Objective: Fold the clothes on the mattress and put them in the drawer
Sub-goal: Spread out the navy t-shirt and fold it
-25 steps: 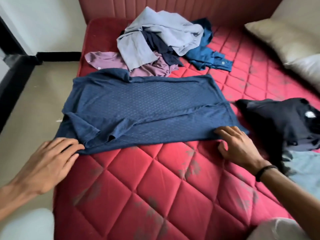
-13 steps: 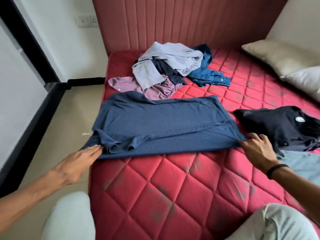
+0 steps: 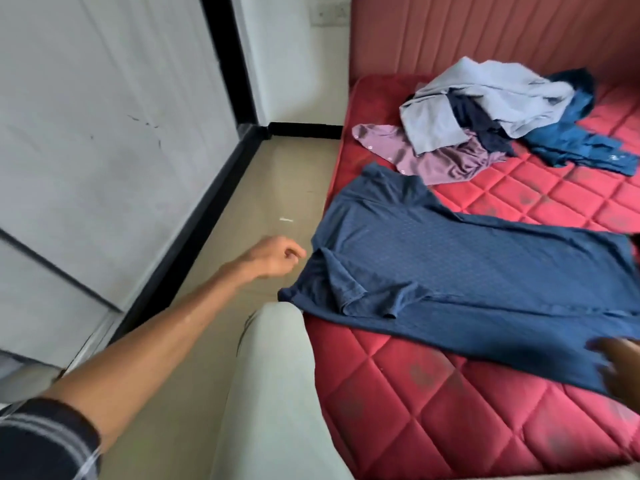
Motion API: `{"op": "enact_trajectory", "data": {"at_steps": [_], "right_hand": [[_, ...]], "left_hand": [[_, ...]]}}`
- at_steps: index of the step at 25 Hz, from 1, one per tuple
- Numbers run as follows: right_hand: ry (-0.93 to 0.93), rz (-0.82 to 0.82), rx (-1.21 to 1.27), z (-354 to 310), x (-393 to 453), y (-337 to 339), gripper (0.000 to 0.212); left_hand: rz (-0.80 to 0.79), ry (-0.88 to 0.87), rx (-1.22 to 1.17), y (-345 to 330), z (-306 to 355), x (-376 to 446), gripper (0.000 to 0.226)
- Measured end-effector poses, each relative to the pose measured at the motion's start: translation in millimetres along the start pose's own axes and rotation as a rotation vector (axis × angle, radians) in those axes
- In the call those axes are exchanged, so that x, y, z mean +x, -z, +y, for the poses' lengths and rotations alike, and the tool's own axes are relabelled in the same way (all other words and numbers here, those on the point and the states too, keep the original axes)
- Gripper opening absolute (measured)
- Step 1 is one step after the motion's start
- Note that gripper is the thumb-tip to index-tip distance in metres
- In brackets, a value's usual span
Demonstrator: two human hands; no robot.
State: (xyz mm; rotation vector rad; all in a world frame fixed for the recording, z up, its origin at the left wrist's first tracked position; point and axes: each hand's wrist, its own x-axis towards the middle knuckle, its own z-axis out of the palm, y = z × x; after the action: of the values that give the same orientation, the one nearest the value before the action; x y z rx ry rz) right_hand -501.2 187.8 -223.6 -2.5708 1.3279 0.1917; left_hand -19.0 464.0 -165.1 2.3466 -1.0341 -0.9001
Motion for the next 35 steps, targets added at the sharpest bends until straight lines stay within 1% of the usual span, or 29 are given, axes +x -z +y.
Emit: {"op": "enact_trajectory", "data": {"at_steps": [1,2,3,4,5,6,7,8,9,10,11,13,15,16,17,18,19,20,22,23,25,27,29,31,32,33,34,35], "right_hand": [[-0.062,0.048,0.102,-51,2,2,0.059],[-0.142,0.016,0.24,-101,-8,-3,0.047],[-0.131,0.019,0.405,-143,-12,-9,0.043],[-0.148,-0.01,0.544,-195,-18,-9,0.046],[-0.194,-0.009,0.656,-227,-10,-18,0.053],[-0.244,-0.02,0.782,-250,0,-26,0.061],[-0.302,0.021,0.852,-259,11,-34,0.065],[-0.338,0.043,0.911,-268,19,-35,0.067],[-0.358,0.061,0.951,-271,23,-33,0.067],[-0.357,0.07,0.966,-270,26,-33,0.065],[-0.343,0.082,0.973,-268,26,-32,0.061],[-0.349,0.053,0.967,-255,23,-31,0.057],[-0.359,-0.018,0.91,-246,13,-35,0.069],[-0.351,-0.036,0.856,-243,8,-39,0.077],[-0.344,-0.021,0.798,-243,2,-41,0.082],[-0.341,0.016,0.755,-243,0,-42,0.081],[-0.331,0.067,0.722,-247,-1,-41,0.079],[-0.324,0.121,0.705,-248,1,-41,0.076],[-0.303,0.17,0.72,-249,6,-42,0.07],[-0.29,0.173,0.743,-250,9,-42,0.066],[-0.245,0.194,0.795,-247,17,-41,0.054],[-0.155,0.294,0.809,-245,20,-36,0.043],[-0.099,0.373,0.784,-241,20,-36,0.035],[-0.087,0.351,0.66,-235,16,-43,0.033],[-0.073,0.342,0.592,-234,13,-47,0.033],[-0.032,0.374,0.536,-232,11,-52,0.032],[0.044,0.43,0.474,-232,9,-55,0.03],[0.155,0.48,0.397,-231,9,-57,0.028]], "left_hand": [[0.089,0.066,-0.103,6,4,3,0.025],[0.082,0.173,-0.249,3,5,9,0.039],[0.027,0.246,-0.341,-7,13,13,0.059],[-0.032,0.287,-0.348,-20,23,11,0.074],[-0.11,0.312,-0.317,-35,30,10,0.082],[-0.14,0.325,-0.264,-51,34,11,0.082],[-0.114,0.313,-0.177,-66,31,15,0.076],[-0.06,0.281,-0.088,-75,26,19,0.064],[-0.01,0.252,-0.054,-79,23,17,0.052],[0.012,0.233,-0.117,-80,18,18,0.043],[0.027,0.215,-0.244,-79,13,17,0.036],[0.051,0.195,-0.413,-73,6,11,0.028],[0.054,0.164,-0.383,-69,-1,4,0.024],[0.084,0.15,-0.295,-70,-5,3,0.025],[0.148,0.131,-0.189,-72,-8,4,0.029],[0.239,0.107,-0.095,-75,-8,7,0.034],[0.323,0.072,-0.063,-78,-8,9,0.039],[0.354,0.055,-0.076,-79,-2,11,0.043],[0.298,0.088,-0.188,-83,11,13,0.05],[0.276,0.101,-0.202,-86,14,16,0.055],[0.321,0.081,-0.151,-86,16,24,0.06],[0.386,0.027,-0.253,-81,15,30,0.052],[0.406,-0.023,-0.335,-79,8,37,0.046],[0.405,0.0,-0.309,-82,0,37,0.046],[0.456,-0.016,-0.236,-85,-3,32,0.046],[0.562,-0.089,-0.14,-88,-3,29,0.045],[0.657,-0.202,-0.038,-94,-1,22,0.041],[0.703,-0.364,0.061,-101,3,16,0.033]]}}
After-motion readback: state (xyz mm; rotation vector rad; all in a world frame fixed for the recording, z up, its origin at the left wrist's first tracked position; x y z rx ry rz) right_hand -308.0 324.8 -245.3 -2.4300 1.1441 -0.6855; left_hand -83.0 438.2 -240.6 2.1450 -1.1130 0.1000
